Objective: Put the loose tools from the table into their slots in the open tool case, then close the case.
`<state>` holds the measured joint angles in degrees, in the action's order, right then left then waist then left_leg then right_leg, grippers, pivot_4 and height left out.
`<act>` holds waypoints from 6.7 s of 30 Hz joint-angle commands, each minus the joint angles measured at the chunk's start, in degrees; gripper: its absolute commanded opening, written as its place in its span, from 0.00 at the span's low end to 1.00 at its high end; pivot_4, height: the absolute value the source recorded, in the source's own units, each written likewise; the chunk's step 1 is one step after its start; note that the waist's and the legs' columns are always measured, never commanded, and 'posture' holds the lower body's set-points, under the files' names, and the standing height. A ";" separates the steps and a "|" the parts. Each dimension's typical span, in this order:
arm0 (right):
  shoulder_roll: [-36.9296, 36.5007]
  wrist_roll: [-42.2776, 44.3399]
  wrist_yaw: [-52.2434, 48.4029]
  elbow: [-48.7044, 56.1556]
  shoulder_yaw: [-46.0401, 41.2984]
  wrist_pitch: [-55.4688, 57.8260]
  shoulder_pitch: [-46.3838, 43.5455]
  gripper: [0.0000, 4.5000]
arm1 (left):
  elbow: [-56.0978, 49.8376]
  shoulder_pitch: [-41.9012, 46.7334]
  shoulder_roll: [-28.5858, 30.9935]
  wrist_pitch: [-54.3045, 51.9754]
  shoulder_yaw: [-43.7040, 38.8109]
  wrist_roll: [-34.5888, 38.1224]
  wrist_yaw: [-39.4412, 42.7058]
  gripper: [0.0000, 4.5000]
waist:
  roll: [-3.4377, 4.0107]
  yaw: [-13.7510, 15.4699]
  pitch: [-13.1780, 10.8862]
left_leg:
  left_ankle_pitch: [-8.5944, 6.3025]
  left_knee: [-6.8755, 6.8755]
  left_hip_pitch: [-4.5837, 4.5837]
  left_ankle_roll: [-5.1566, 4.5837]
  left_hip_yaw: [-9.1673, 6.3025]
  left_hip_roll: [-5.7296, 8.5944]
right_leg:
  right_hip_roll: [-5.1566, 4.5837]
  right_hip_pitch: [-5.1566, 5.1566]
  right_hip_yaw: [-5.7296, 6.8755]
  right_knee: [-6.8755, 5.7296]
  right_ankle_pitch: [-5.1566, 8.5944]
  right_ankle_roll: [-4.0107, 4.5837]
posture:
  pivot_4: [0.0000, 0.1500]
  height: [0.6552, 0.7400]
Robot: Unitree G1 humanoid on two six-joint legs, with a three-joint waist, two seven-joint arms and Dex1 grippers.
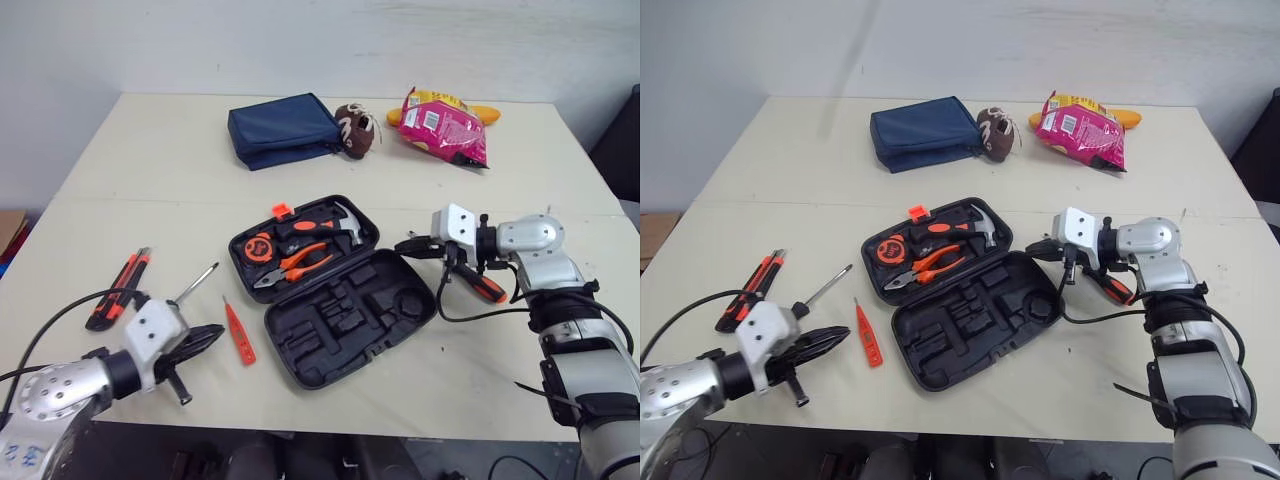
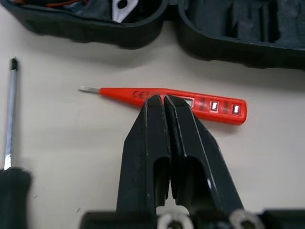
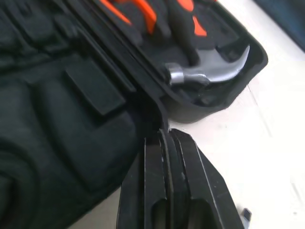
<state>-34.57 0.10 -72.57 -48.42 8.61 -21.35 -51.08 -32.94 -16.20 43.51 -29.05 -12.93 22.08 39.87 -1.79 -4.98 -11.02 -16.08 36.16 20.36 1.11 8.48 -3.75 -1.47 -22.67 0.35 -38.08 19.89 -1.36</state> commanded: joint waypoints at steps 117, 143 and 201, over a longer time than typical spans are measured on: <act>-13.19 34.16 -3.99 43.22 -28.55 14.76 35.55 1.00 | 30.93 -4.11 14.41 9.31 -31.16 6.24 21.82 0.99 | -0.07 -0.56 0.01 | -0.42 -0.21 -0.04 -0.11 -0.01 -0.08 | -0.03 0.01 0.12 0.10 0.19 -0.03 | 1.00 1.00; -5.43 39.67 -12.26 54.24 -23.48 13.52 44.68 1.00 | 17.26 11.40 12.09 -17.81 -2.78 -1.95 1.70 0.93 | -0.13 1.91 0.04 | -0.43 -0.06 -0.04 -0.28 -0.10 0.00 | -0.08 0.13 0.12 0.13 0.15 -0.07 | 1.00 1.00; -7.03 34.26 -8.04 48.25 -26.65 8.82 49.81 1.00 | 9.44 65.70 -0.17 -30.27 52.26 -20.34 17.74 0.16 | -0.10 2.39 0.04 | -0.16 0.60 -0.03 0.06 0.06 -0.07 | 0.37 0.12 -0.52 -0.33 0.16 -0.35 | 1.00 1.00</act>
<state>-41.27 33.16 -80.31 -0.72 -16.27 -11.37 -1.12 -23.92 48.91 43.42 -58.57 39.95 3.10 58.90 -1.88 -2.59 -10.98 -16.25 36.79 20.33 1.17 8.53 -3.82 -1.10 -22.55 -0.16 -38.42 20.05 -1.71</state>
